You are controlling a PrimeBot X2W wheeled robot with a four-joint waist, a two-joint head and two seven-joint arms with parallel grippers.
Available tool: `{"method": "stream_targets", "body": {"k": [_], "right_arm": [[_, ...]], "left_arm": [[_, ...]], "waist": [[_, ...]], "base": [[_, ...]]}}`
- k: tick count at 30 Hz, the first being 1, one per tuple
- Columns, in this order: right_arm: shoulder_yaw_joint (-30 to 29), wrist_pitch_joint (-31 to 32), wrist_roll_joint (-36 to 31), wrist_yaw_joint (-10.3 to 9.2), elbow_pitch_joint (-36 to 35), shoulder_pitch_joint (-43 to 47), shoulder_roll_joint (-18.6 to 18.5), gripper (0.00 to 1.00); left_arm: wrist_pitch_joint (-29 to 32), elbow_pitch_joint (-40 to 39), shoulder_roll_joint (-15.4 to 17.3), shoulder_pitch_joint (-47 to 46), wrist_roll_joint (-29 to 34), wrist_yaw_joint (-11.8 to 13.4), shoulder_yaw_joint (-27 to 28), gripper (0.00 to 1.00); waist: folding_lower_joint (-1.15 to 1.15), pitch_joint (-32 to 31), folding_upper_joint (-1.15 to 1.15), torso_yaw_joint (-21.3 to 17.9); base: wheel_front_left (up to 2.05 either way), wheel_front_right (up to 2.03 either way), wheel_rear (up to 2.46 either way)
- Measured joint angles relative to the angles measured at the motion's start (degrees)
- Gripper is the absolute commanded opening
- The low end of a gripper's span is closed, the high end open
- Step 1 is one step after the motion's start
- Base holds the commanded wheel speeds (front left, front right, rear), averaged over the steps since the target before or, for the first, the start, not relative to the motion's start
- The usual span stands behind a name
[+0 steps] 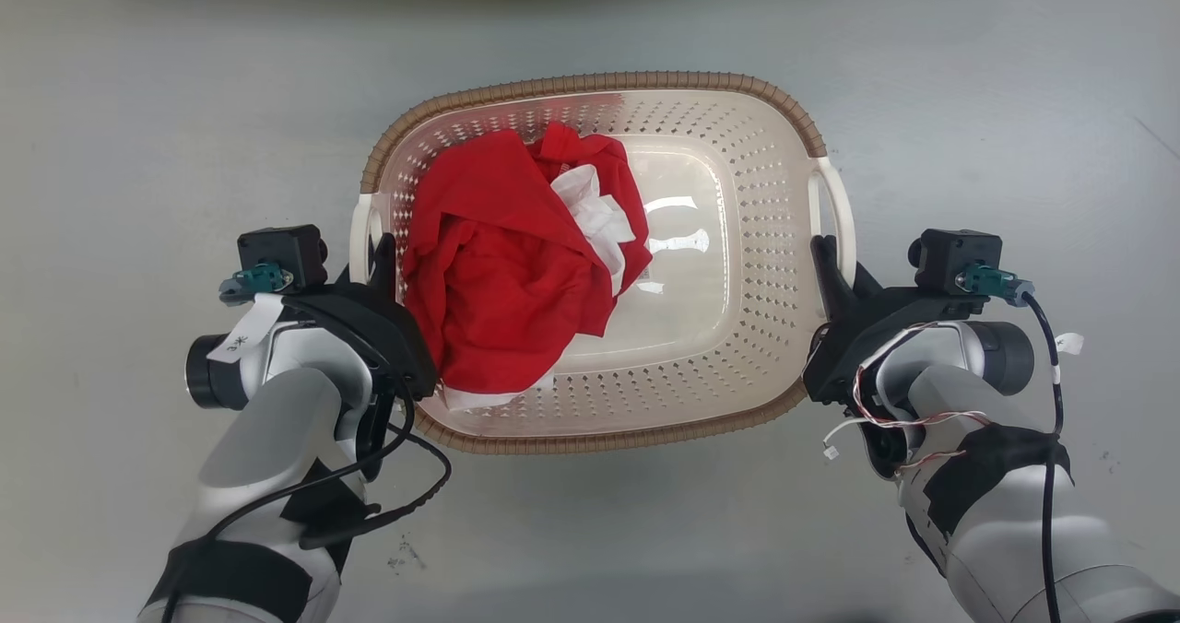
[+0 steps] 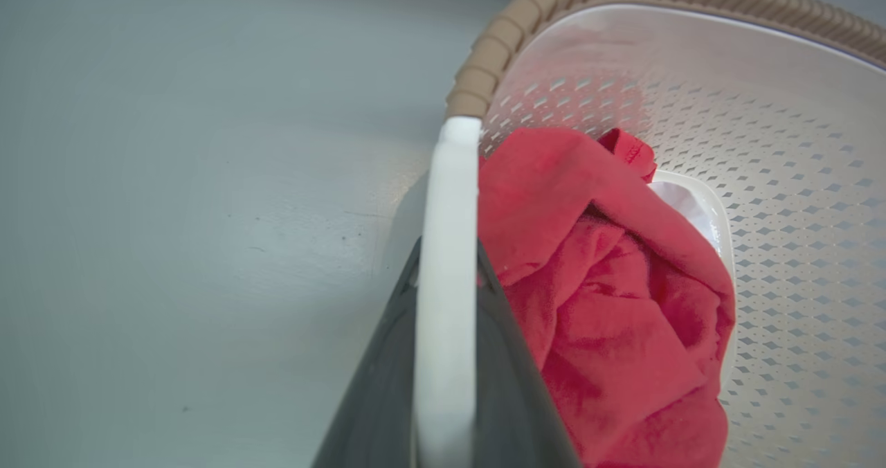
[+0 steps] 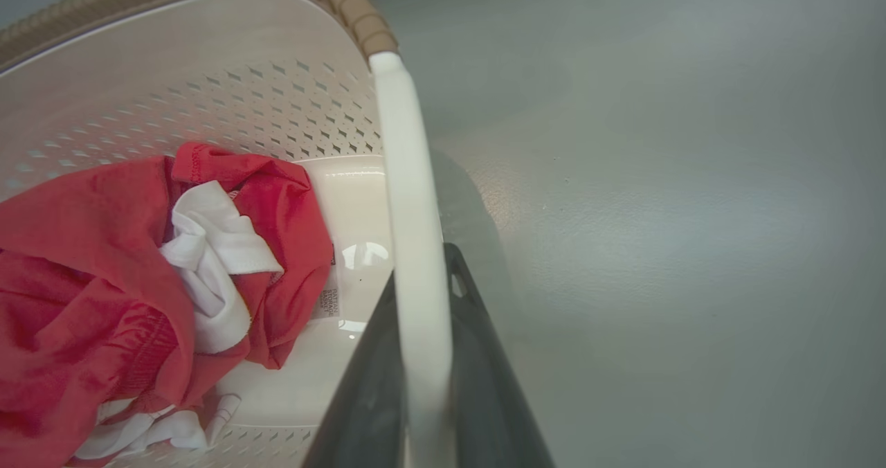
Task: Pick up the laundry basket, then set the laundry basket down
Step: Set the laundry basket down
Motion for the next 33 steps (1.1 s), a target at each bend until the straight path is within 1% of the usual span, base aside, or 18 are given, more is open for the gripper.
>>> {"method": "stream_targets", "body": {"k": [15, 17, 18, 19, 20, 21, 23, 33], "right_arm": [[-0.03, -0.43, 0.12, 0.60, 1.00, -0.08, 0.14, 0.00], [-0.08, -0.44, 0.25, 0.92, 1.02, -0.16, 0.15, 0.00], [-0.15, -0.51, 0.34, 1.05, 1.00, -0.17, 0.15, 0.46], [-0.32, -0.52, 0.69, 1.11, 0.98, -0.20, 0.13, 1.00], [-0.27, -0.60, 0.77, 1.16, 1.00, -0.26, 0.00, 1.00], [-0.20, -0.92, 0.77, 1.18, 1.00, -0.26, -0.35, 1.00], [-0.22, -0.94, 0.90, 1.59, 1.02, -0.27, -0.98, 1.00], [0.46, -1.45, 1.10, 2.59, 1.04, 0.41, -1.23, 1.00]], "left_arm": [[-0.01, 1.32, -0.22, -0.38, 0.00, -0.52, -0.22, 0.00], [-0.01, 1.43, -0.20, -0.51, -0.07, -1.00, -0.13, 0.00], [-0.01, 1.53, -0.21, -0.68, -0.18, -1.00, -0.07, 0.00], [-0.01, 1.59, -0.16, -0.79, -0.36, -1.08, 0.09, 0.10], [-0.01, 1.64, -0.09, -0.92, -0.62, -1.21, 0.24, 0.76], [-0.03, 1.72, 0.29, -0.94, -0.62, -1.46, 0.35, 1.00], [-0.05, 1.97, 1.23, -0.94, -0.63, -1.52, 0.45, 1.00], [-1.07, 2.10, 1.02, 0.12, -0.63, -3.02, -0.34, 1.00]], "waist": [[0.00, 0.10, 0.00, 0.00], [0.00, 0.04, 0.00, 0.05], [0.00, 0.00, 0.00, 0.09], [0.00, -0.05, 0.00, 0.12], [0.00, -0.11, 0.00, 0.15], [0.00, -0.18, 0.00, 0.19], [0.00, -0.36, 0.00, 0.26], [-0.01, -3.65, 0.00, 0.64]], "base": [[0.00, 0.00, 0.00], [0.00, 0.00, 0.00], [0.00, 0.00, 0.00], [0.00, 0.00, 0.00], [0.00, 0.00, 0.00], [0.00, 0.00, 0.00], [0.00, 0.00, 0.00], [0.00, 0.00, 0.00]]}}
